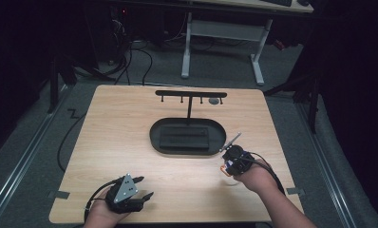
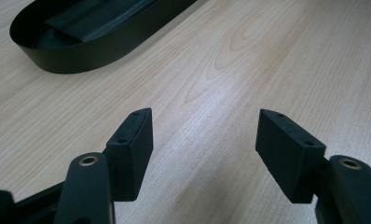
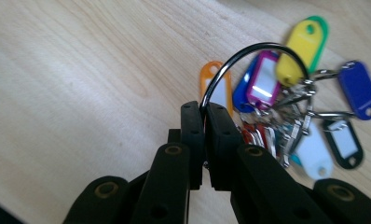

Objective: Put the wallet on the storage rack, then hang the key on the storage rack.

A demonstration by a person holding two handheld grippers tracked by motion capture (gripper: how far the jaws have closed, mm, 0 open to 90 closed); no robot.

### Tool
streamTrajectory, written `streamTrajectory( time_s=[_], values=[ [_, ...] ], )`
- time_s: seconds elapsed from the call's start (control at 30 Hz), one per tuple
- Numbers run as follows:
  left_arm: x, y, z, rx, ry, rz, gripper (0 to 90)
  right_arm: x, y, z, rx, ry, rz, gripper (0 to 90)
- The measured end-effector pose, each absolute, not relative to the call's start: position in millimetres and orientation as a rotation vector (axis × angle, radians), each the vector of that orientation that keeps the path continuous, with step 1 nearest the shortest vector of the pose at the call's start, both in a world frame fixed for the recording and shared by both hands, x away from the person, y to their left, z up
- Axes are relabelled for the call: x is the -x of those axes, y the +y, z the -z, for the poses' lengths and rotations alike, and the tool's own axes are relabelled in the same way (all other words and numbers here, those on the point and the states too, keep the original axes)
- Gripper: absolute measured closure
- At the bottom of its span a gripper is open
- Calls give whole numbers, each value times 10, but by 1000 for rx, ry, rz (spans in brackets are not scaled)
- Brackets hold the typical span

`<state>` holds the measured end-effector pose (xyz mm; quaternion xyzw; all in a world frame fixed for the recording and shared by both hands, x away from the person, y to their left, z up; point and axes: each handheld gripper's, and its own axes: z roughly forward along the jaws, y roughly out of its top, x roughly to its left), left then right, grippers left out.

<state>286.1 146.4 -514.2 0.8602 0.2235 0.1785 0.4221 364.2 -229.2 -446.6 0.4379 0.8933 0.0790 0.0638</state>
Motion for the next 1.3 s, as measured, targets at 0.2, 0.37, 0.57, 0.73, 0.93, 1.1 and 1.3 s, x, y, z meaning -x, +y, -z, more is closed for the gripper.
streamTrajectory(
  time_s=[0.2,0.37,0.57,0.73,0.93,1.1,1.3],
  values=[
    [-2872,1465,5151,-2159,556,-439,373,-3555,-2391,4188,-1243,2683,-213,875],
    [-2877,1455,5155,-2161,550,-437,373,-3512,-2461,3993,-1191,2659,-175,879],
    [-2875,1456,5148,-2163,549,-434,373,-3469,-2532,3757,-1189,2639,-192,880],
    [-2895,1486,5145,-2146,568,-433,373,-3440,-2558,3605,-1178,2654,-208,880],
    [-2912,1543,5126,-2109,605,-454,371,-3439,-2554,3438,-1184,2657,-246,881],
    [-2935,1610,5163,-2117,637,-450,369,-3459,-2553,3316,-1188,2662,-275,881],
    [-2927,1671,5170,-2106,673,-457,365,-3528,-2549,3210,-1184,2681,-286,881]
  ],
)
